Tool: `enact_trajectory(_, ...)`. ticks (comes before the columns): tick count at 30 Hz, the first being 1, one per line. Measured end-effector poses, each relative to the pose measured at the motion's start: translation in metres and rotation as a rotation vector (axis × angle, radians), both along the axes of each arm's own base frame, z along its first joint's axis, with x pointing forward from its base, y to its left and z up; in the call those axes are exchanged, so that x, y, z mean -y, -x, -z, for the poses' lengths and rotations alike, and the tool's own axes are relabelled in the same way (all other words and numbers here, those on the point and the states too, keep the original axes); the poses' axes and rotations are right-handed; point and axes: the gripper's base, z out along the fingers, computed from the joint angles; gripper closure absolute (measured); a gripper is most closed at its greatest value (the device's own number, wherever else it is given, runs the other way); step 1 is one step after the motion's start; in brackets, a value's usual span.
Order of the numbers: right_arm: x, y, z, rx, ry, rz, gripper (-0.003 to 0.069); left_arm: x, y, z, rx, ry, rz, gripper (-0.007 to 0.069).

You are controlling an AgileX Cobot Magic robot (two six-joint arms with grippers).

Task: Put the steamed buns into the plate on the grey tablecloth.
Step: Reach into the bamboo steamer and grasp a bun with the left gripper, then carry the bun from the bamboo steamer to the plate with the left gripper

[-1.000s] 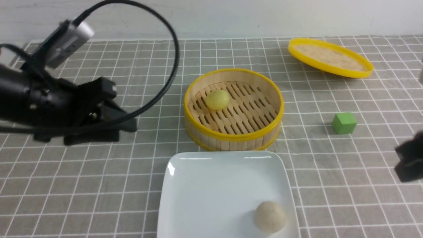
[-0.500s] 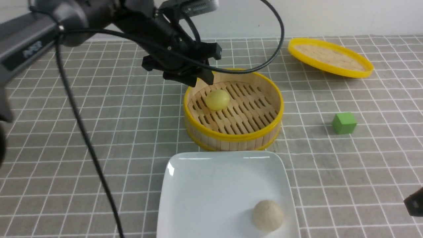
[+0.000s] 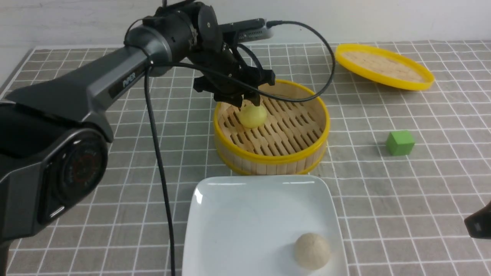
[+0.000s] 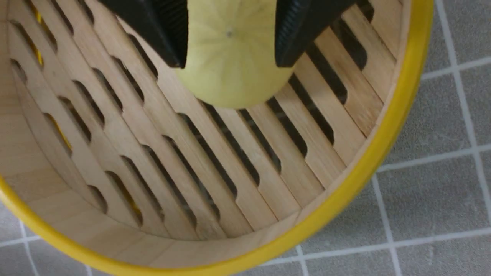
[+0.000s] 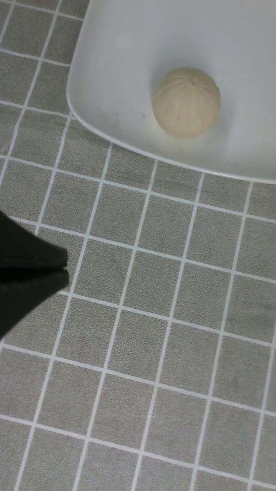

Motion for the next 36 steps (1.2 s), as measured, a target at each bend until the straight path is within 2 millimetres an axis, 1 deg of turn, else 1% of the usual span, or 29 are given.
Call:
enact_trajectory(3, 0.0, 0.0, 0.0, 0.001, 0.0, 0.0, 0.0665, 0.001, -0.003, 0.014, -0.021, -0.008, -0.003, 0.029)
enact_trajectory(6, 0.0, 0.0, 0.0, 0.003, 0.002, 0.001, 0.0665, 0.002, -0.004, 0.018, -0.03, -0.003, -0.013, 0.0331)
enact_trajectory(7, 0.0, -0.001, 0.0, 0.007, 0.002, 0.001, 0.0665, 0.002, -0.004, 0.017, -0.033, 0.005, -0.018, 0.0398)
enact_trajectory(8, 0.0, -0.001, 0.0, 0.007, 0.002, 0.001, 0.0665, 0.002, -0.004, 0.017, -0.034, 0.007, -0.019, 0.0408)
enact_trajectory(9, 0.0, -0.001, 0.0, 0.008, 0.002, 0.002, 0.0665, 0.002, -0.003, 0.015, -0.041, 0.009, -0.019, 0.0503)
enact_trajectory(10, 0.0, -0.001, 0.0, 0.008, 0.001, 0.002, 0.0665, 0.002, -0.001, 0.012, -0.049, 0.006, -0.015, 0.0553)
enact_trajectory(12, 0.0, -0.001, 0.0, 0.008, 0.001, 0.002, 0.0665, 0.0, 0.005, 0.0, -0.063, -0.002, -0.001, 0.0597)
enact_trajectory(14, 0.0, -0.001, 0.0, 0.008, 0.001, 0.002, 0.0665, -0.004, 0.013, -0.019, -0.068, -0.013, 0.018, 0.0605)
enact_trajectory(16, 0.0, -0.001, 0.0, 0.008, 0.001, 0.001, 0.0665, -0.014, 0.032, -0.067, -0.021, -0.04, 0.047, 0.0606)
enact_trajectory(17, 0.0, -0.001, 0.0, 0.008, 0.001, 0.001, 0.0665, -0.018, 0.039, -0.082, -0.007, -0.051, 0.053, 0.0606)
enact_trajectory(19, 0.0, -0.001, 0.0, 0.008, 0.001, 0.001, 0.0665, -0.034, 0.066, -0.133, 0.051, -0.085, 0.063, 0.0606)
enact_trajectory(21, 0.0, -0.001, 0.0, 0.006, 0.002, 0.001, 0.0665, -0.051, 0.101, -0.178, 0.105, -0.109, 0.068, 0.0606)
enact_trajectory(22, 0.0, 0.0, 0.0, 0.007, 0.002, 0.0, 0.0665, -0.056, 0.117, -0.193, 0.129, -0.117, 0.071, 0.0606)
enact_trajectory(23, 0.0, 0.0, 0.0, 0.005, 0.001, 0.0, 0.0665, -0.057, 0.121, -0.196, 0.134, -0.119, 0.072, 0.0606)
enact_trajectory(24, 0.0, 0.0, 0.0, 0.001, -0.002, -0.001, 0.0665, -0.064, 0.157, -0.212, 0.16, -0.133, 0.093, 0.0606)
enact_trajectory(25, 0.0, 0.0, 0.0, 0.001, -0.002, -0.001, 0.0665, -0.066, 0.177, -0.211, 0.145, -0.138, 0.115, 0.0606)
enact_trajectory(26, 0.0, 0.001, 0.0, -0.001, -0.007, 0.0, 0.0665, -0.066, 0.193, -0.207, 0.122, -0.142, 0.134, 0.0606)
enact_trajectory(27, -0.001, 0.001, 0.0, -0.002, -0.009, 0.0, 0.0664, -0.064, 0.212, -0.195, 0.087, -0.15, 0.158, 0.0606)
enact_trajectory(28, -0.001, 0.001, 0.0, -0.002, -0.011, 0.0, 0.0663, -0.062, 0.227, -0.178, 0.058, -0.151, 0.181, 0.0606)
enact_trajectory(29, -0.001, 0.001, 0.0, -0.003, -0.013, 0.0, 0.0662, -0.06, 0.238, -0.162, 0.031, -0.153, 0.195, 0.0606)
enact_trajectory(30, -0.001, 0.001, 0.0, -0.006, -0.015, 0.0, 0.0662, -0.057, 0.249, -0.142, 0.017, -0.142, 0.203, 0.0605)
enact_trajectory(31, -0.001, 0.001, 0.0, -0.011, -0.015, -0.001, 0.0661, -0.054, 0.254, -0.126, 0.028, -0.12, 0.198, 0.0604)
enact_trajectory(32, -0.001, 0.004, -0.001, -0.015, -0.017, -0.005, 0.066, -0.054, 0.262, -0.102, 0.009, -0.106, 0.182, 0.0604)
enact_trajectory(33, 0.0, 0.007, -0.003, -0.016, -0.018, -0.008, 0.066, -0.054, 0.265, -0.084, -0.004, -0.088, 0.159, 0.0603)
enact_trajectory(35, 0.001, 0.015, -0.007, -0.011, -0.026, -0.015, 0.0659, -0.054, 0.266, -0.058, -0.031, -0.077, 0.123, 0.0603)
enact_trajectory(36, 0.002, 0.023, -0.012, 0.006, -0.03, -0.02, 0.0659, -0.053, 0.265, -0.047, -0.052, -0.079, 0.105, 0.0601)
